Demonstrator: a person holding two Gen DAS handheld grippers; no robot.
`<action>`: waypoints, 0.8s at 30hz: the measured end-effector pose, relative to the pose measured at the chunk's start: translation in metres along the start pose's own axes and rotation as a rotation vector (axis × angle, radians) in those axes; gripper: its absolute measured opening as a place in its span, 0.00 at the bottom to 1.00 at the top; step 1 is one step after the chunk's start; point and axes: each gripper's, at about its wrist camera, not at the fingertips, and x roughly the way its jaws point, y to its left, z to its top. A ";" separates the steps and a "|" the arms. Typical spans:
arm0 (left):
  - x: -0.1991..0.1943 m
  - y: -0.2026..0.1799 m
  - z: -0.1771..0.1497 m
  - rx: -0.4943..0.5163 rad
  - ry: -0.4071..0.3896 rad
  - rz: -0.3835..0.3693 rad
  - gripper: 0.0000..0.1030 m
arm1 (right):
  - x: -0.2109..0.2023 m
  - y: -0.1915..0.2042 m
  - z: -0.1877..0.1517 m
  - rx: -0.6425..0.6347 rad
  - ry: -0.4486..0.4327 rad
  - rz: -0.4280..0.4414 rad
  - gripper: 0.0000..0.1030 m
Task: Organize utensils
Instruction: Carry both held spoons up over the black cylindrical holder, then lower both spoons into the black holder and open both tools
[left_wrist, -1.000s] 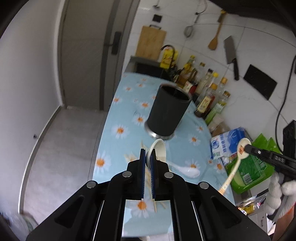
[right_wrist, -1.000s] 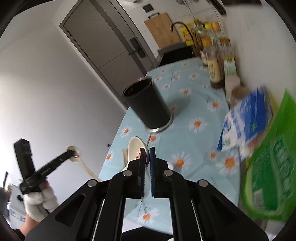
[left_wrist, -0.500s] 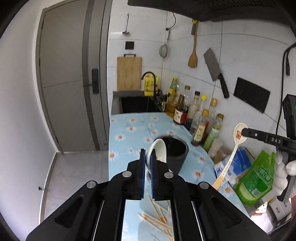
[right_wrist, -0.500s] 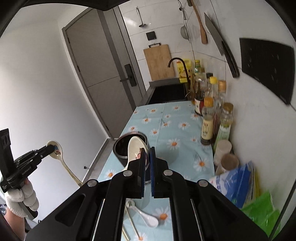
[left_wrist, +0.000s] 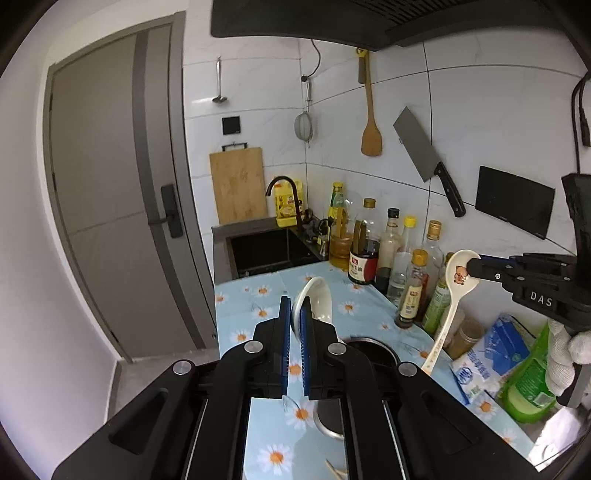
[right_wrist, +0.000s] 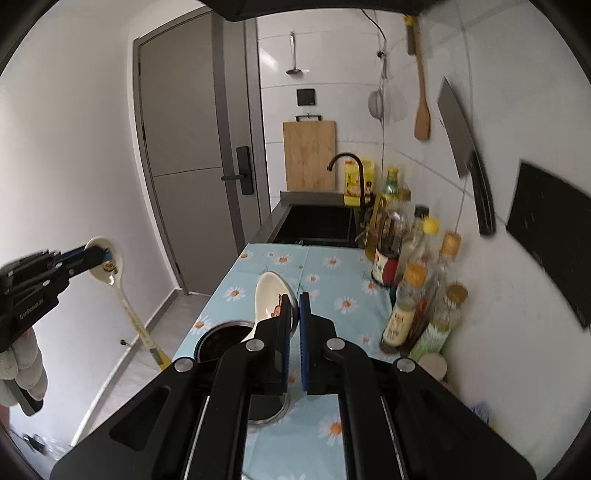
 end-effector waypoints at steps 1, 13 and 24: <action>0.008 -0.003 0.003 0.017 -0.004 -0.002 0.04 | 0.005 0.002 0.003 -0.007 0.000 -0.003 0.05; 0.076 -0.019 -0.005 0.128 0.080 -0.044 0.04 | 0.072 0.019 0.010 -0.063 0.060 0.006 0.05; 0.117 -0.033 -0.036 0.153 0.187 -0.099 0.04 | 0.119 0.028 -0.015 -0.064 0.158 0.059 0.05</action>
